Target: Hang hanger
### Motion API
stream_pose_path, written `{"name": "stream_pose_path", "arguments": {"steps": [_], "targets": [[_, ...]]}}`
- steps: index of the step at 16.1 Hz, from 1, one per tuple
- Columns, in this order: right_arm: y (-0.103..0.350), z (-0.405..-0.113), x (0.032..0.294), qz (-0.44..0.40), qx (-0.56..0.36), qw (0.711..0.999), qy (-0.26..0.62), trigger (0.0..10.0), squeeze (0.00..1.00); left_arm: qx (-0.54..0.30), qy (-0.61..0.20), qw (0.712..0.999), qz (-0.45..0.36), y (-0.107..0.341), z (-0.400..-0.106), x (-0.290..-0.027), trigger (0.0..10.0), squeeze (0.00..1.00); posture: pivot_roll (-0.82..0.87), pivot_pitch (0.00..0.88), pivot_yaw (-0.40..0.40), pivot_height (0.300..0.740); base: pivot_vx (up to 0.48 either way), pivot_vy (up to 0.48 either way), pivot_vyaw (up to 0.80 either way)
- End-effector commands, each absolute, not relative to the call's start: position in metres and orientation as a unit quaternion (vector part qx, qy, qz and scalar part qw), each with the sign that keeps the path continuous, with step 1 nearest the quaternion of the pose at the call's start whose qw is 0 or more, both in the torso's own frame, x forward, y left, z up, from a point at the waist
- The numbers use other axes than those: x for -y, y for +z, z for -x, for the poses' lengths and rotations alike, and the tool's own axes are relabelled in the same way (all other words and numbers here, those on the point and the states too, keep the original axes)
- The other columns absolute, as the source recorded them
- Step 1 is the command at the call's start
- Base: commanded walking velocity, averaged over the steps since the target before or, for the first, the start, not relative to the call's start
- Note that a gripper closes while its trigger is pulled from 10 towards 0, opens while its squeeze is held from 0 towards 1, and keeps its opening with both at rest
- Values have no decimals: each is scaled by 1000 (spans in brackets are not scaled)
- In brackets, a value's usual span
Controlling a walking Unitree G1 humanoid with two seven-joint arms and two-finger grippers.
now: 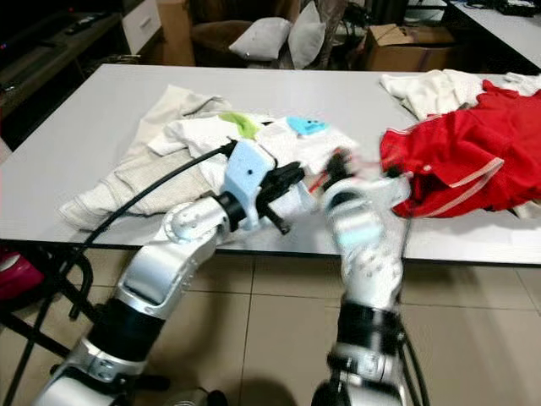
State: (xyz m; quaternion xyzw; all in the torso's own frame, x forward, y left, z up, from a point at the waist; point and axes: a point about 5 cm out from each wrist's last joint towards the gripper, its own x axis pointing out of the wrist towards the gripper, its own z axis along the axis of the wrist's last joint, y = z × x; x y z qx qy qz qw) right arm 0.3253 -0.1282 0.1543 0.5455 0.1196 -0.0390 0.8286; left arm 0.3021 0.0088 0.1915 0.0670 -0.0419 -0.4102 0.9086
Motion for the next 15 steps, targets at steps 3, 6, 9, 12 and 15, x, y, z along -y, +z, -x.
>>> {"name": "stream_pose_path", "arguments": {"steps": [3, 6, 9, 12, 15], "targets": [[151, -308, 71, -612, -178, 770, 13, 10000, 0, 46, -371, 924, -81, 193, -308, -16, 0, 0, -25, 0, 72, 740, 0, 0, 0], [152, -308, 79, -603, -174, 779, 3, 10000, 0, 33, -374, 923, -86, 188, -307, -18, 2784, 0, -27, 0, 71, 740, 0, 0, 0], [153, -306, 77, -602, -176, 779, 14, 10000, 0, -11, -418, 906, -67, 177, -300, -16, 10000, 1000, -26, 0, 68, 740, 0, 0, 0], [153, -306, 77, -602, -176, 779, 14, 10000, 0, -11, -418, 906, -67, 177, -300, -16, 10000, 1000, -26, 0, 68, 740, 0, 0, 0], [153, -306, 77, -602, -176, 779, 14, 10000, 0, -11, -418, 906, -67, 177, -300, -16, 10000, 1000, -26, 0, 68, 740, 0, 0, 0]]}}
